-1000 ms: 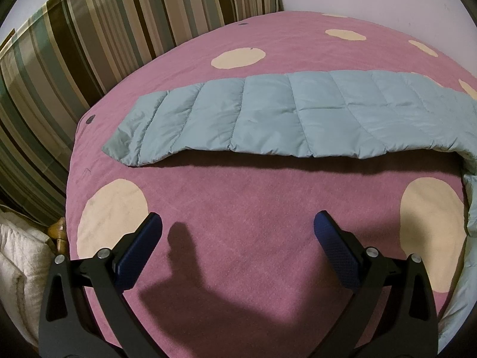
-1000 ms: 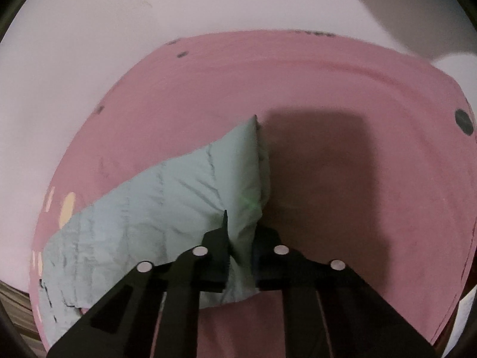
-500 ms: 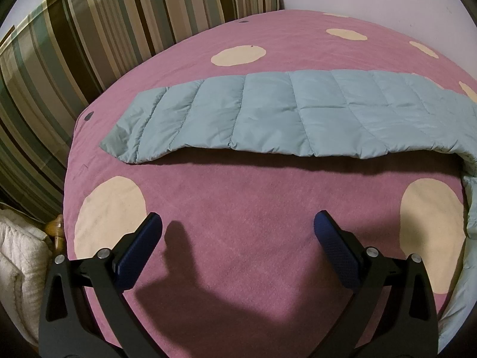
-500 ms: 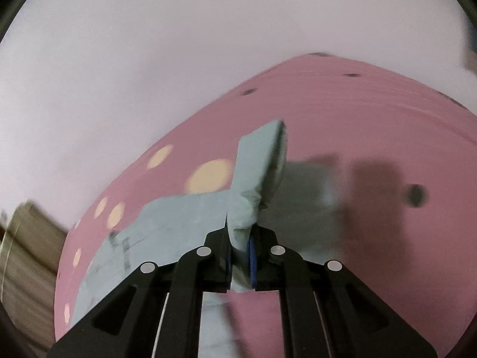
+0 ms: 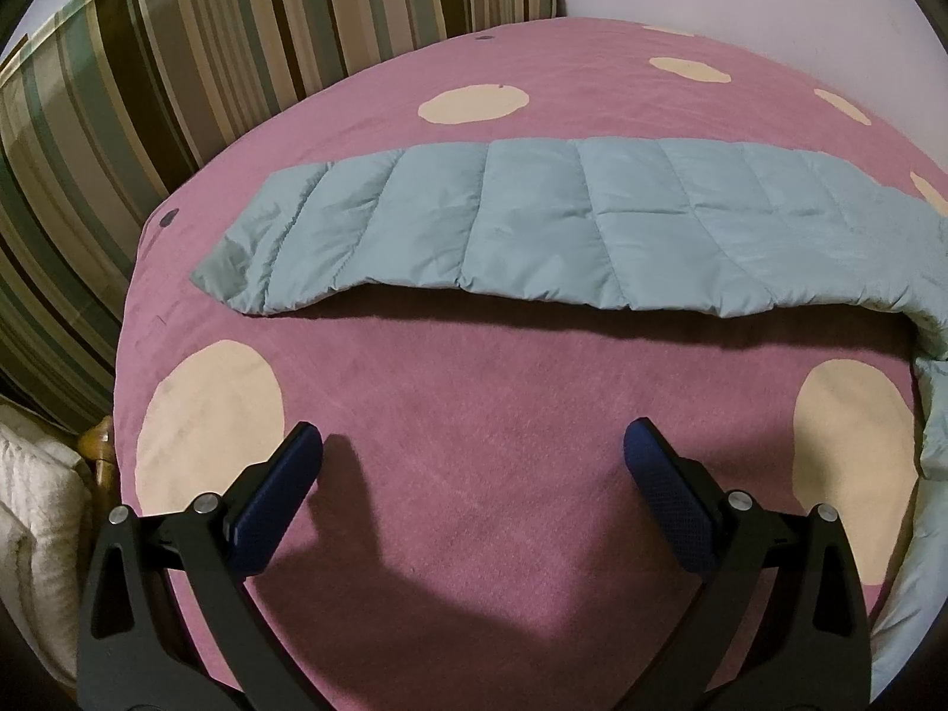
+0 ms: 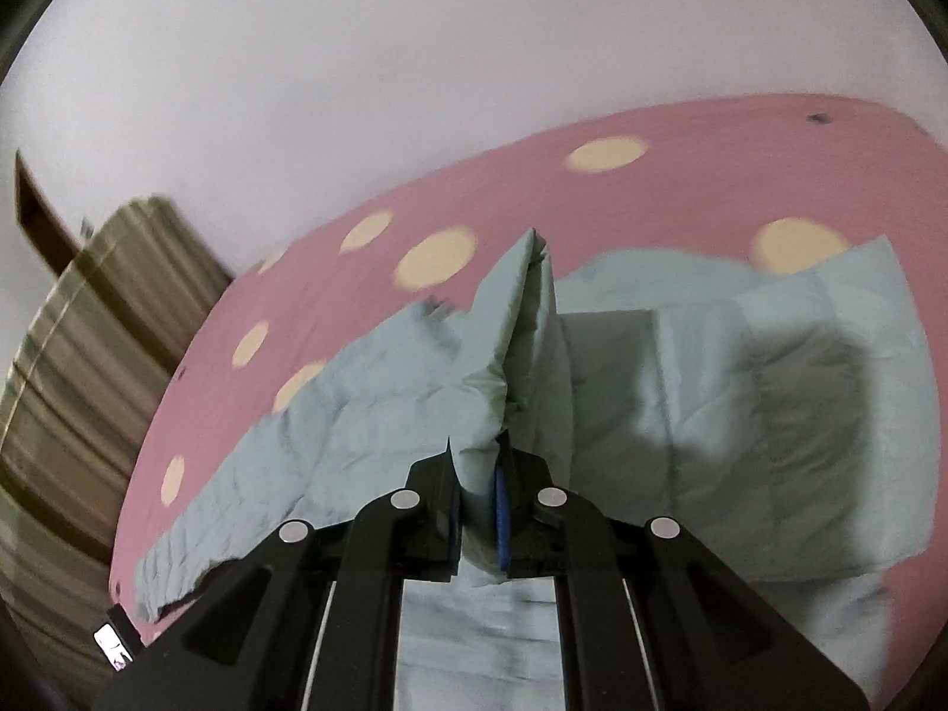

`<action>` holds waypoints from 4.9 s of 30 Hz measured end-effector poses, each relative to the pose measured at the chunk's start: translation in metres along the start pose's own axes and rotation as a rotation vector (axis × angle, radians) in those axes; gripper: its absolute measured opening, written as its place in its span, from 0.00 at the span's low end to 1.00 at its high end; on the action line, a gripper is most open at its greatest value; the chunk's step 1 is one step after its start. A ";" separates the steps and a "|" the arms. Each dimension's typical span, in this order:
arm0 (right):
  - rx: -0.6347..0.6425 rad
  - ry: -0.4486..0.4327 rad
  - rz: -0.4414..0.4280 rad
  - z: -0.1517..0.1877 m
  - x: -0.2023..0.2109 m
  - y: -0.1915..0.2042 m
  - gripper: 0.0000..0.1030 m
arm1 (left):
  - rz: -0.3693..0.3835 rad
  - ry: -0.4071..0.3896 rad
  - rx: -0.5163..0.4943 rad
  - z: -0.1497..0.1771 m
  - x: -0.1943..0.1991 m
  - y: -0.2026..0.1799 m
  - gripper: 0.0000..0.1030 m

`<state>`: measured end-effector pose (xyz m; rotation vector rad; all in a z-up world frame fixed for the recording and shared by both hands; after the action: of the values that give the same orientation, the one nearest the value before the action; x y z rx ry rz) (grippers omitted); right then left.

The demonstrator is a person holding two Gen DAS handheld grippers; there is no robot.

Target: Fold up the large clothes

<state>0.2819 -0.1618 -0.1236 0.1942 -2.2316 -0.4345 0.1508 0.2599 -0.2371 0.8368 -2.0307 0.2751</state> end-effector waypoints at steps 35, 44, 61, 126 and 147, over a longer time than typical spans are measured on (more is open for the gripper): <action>0.192 0.103 -0.135 0.043 -0.013 0.067 0.54 | 0.017 0.005 0.018 0.000 -0.002 0.002 0.98; -0.013 -0.019 0.169 0.008 0.046 -0.104 0.20 | 0.009 0.003 0.014 0.001 -0.002 0.002 0.98; -0.091 0.067 0.193 0.020 0.011 -0.173 0.12 | -0.014 -0.001 -0.004 0.001 -0.001 -0.001 0.98; -0.100 -0.011 0.726 0.087 0.062 -0.247 0.86 | 0.181 0.000 0.183 -0.014 0.007 0.068 0.98; -0.106 -0.010 0.718 0.087 0.060 -0.248 0.88 | 0.409 0.021 0.480 -0.070 -0.054 0.172 0.16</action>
<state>0.1745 -0.3876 -0.2245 -0.6485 -2.1046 -0.1524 0.1046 0.4465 -0.2199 0.6812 -2.1350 1.0262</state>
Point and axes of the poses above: each gripper's, at about its wrist camera, not at the fingertips, and x roughly against the way its jaws point, y to its left, z to its underside, the point moved 2 cm from there along -x, roughly the way its jaws point, and after that the axes turned 4 degrees about z, right-handed, at the moved point
